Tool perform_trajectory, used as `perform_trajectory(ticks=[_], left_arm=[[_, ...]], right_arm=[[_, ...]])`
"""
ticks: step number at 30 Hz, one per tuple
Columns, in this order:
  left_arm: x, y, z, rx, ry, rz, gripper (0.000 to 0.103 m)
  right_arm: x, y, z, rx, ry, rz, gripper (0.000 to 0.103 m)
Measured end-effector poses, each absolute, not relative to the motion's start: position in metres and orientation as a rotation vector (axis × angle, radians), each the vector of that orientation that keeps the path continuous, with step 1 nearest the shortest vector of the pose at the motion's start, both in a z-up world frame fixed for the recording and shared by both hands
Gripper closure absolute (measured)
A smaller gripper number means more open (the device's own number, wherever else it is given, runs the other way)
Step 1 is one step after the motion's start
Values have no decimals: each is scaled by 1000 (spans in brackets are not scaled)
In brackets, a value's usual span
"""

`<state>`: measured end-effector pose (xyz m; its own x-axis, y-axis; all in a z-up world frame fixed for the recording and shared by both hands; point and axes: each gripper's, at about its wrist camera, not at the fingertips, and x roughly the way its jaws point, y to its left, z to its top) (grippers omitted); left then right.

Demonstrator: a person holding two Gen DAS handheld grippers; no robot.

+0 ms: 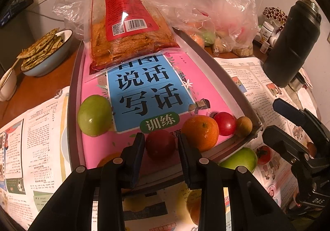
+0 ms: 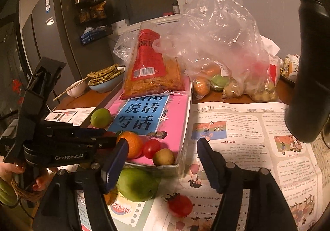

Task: Organize fruits
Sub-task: 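Lower and release the red tomato on the book with the left tool while the right tool releases the kiwi, then withdraw both open tools from the book back toward the loose fruit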

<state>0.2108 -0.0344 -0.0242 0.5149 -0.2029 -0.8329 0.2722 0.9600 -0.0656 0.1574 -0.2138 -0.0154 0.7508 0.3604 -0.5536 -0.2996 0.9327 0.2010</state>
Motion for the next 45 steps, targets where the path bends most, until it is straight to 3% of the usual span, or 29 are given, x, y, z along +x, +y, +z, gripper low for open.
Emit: perform_trajectory(ticks=[9,15,22,26,28,45], left_arm=[[209,-32,-21,69,980,-273,60],[204,-26,-13,38,956,-272,42],[197,-21,1,12,913,-264,30],[192,-15,9,-7,888,-257,29],[190,-14,12,-16,880,-256,28],[165,-12,34,-61,816,-298,28]], right_arm=[[152,-214,-14,110,617,365,28],[151,-217,-11,119,615,359,25],[146,-220,-6,127,600,355,20],[143,-221,-2,132,586,340,19],[142,-222,-1,136,584,337,11],[133,-222,6,140,566,346,4]])
